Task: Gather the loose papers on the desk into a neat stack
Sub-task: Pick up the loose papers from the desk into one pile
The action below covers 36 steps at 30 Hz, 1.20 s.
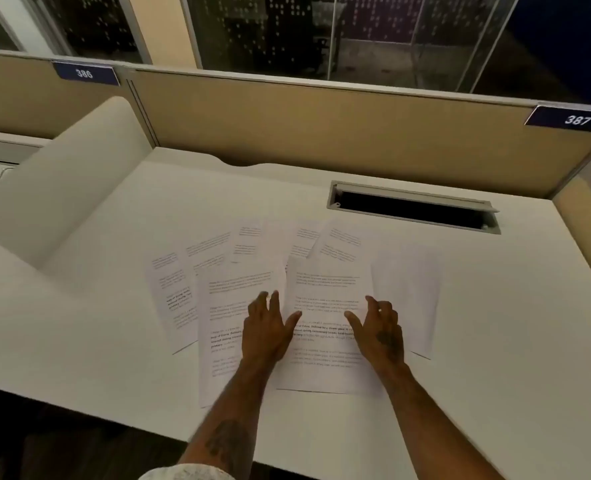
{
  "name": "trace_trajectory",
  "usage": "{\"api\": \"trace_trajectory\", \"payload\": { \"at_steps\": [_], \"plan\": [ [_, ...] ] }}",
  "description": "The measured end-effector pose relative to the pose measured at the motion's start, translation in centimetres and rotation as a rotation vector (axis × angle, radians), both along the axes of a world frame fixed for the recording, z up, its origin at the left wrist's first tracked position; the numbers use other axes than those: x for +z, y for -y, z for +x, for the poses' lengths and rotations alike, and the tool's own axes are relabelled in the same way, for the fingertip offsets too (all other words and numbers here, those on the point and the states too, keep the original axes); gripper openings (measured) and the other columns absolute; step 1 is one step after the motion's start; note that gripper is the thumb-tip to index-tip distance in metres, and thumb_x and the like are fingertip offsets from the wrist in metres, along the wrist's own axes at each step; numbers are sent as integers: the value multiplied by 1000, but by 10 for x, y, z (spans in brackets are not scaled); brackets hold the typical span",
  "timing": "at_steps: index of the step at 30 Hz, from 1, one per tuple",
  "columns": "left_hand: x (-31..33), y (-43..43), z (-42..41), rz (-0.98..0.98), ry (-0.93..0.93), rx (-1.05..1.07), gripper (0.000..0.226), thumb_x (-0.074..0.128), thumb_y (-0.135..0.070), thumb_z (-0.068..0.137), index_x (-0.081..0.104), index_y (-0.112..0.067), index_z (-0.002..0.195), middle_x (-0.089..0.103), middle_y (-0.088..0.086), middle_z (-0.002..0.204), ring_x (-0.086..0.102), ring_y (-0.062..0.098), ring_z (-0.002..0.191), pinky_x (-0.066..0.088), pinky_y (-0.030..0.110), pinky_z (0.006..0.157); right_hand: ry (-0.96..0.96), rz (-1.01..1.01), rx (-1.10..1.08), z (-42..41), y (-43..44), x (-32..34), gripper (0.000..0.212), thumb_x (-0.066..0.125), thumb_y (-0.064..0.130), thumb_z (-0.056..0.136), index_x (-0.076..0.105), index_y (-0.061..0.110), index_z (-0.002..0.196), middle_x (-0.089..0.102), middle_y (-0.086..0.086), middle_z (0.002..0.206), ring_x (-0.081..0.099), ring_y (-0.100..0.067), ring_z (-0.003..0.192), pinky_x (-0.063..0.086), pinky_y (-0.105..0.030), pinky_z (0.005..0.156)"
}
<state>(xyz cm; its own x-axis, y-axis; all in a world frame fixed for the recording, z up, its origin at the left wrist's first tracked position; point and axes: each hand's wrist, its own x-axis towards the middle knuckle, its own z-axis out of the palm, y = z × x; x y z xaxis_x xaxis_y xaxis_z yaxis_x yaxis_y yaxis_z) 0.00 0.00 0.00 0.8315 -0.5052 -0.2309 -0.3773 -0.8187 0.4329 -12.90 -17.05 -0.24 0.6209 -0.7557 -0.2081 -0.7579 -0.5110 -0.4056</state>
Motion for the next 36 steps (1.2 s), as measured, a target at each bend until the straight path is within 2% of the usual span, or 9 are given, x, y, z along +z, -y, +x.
{"api": "trace_trajectory", "payload": {
  "at_steps": [3, 6, 14, 18, 22, 25, 27, 31, 36],
  "plan": [
    [-7, 7, -6, 23, -19, 59, 67, 48, -55, 98, 38, -12, 149, 40, 10, 153, 41, 30, 137, 42, 46, 107, 21, 90, -124, -4, 4, -4, 70, 55, 55, 93, 35, 17, 148, 44, -10, 145, 46, -28, 131, 49, -43, 101],
    [-11, 13, -10, 46, -46, 126, 60, 54, -50, 96, 47, -12, 141, 52, 9, 140, 53, 29, 126, 49, 45, 99, 5, 158, -168, -8, 7, -9, 69, 59, 51, 92, 37, 15, 146, 46, -11, 140, 48, -28, 129, 50, -42, 98],
    [-12, 23, -3, -131, -237, 334, 29, 65, -33, 94, 65, -14, 116, 72, 5, 114, 69, 25, 99, 51, 35, 81, 103, 331, -303, -3, 17, -14, 60, 71, 26, 91, 44, 9, 141, 58, -14, 137, 60, -33, 120, 54, -44, 96],
    [-4, 20, 6, -253, -284, 353, 24, 64, -27, 96, 70, -7, 108, 75, 8, 106, 67, 20, 84, 54, 34, 77, 153, 417, -280, 5, 26, -5, 34, 68, 23, 93, 62, 4, 122, 70, -14, 122, 69, -30, 103, 56, -38, 86],
    [11, 3, 20, -535, -418, 444, 23, 66, -22, 96, 70, -7, 113, 76, 10, 108, 73, 26, 96, 60, 43, 89, 297, 511, -227, 19, 35, 17, 11, 63, 20, 95, 68, 10, 97, 75, -11, 106, 68, -24, 88, 56, -36, 80],
    [29, -20, 33, -773, -643, 505, 30, 74, -21, 90, 69, -13, 118, 78, 7, 107, 77, 22, 88, 64, 35, 72, 414, 716, -183, 34, 34, 35, 5, 64, 17, 95, 69, 16, 96, 76, -9, 104, 73, -28, 94, 60, -47, 89],
    [37, -38, 41, -889, -797, 479, 34, 76, -21, 88, 70, -14, 121, 80, 10, 110, 78, 29, 94, 64, 39, 74, 437, 790, -113, 46, 28, 44, 4, 65, 18, 95, 68, 19, 96, 77, -8, 102, 74, -28, 94, 60, -50, 90],
    [39, -72, 48, -978, -922, 437, 39, 75, -17, 87, 67, -12, 125, 76, 18, 118, 73, 41, 107, 59, 57, 91, 465, 871, -33, 69, 6, 52, 7, 65, 17, 96, 69, 14, 100, 77, -11, 104, 75, -28, 95, 60, -47, 89],
    [37, -116, 56, -985, -865, 499, 37, 69, -17, 92, 65, -9, 128, 76, 19, 118, 73, 40, 107, 59, 56, 92, 432, 901, -44, 91, -27, 46, 25, 64, 35, 96, 71, 11, 100, 79, -9, 102, 77, -23, 88, 61, -34, 73]
  ]
}}
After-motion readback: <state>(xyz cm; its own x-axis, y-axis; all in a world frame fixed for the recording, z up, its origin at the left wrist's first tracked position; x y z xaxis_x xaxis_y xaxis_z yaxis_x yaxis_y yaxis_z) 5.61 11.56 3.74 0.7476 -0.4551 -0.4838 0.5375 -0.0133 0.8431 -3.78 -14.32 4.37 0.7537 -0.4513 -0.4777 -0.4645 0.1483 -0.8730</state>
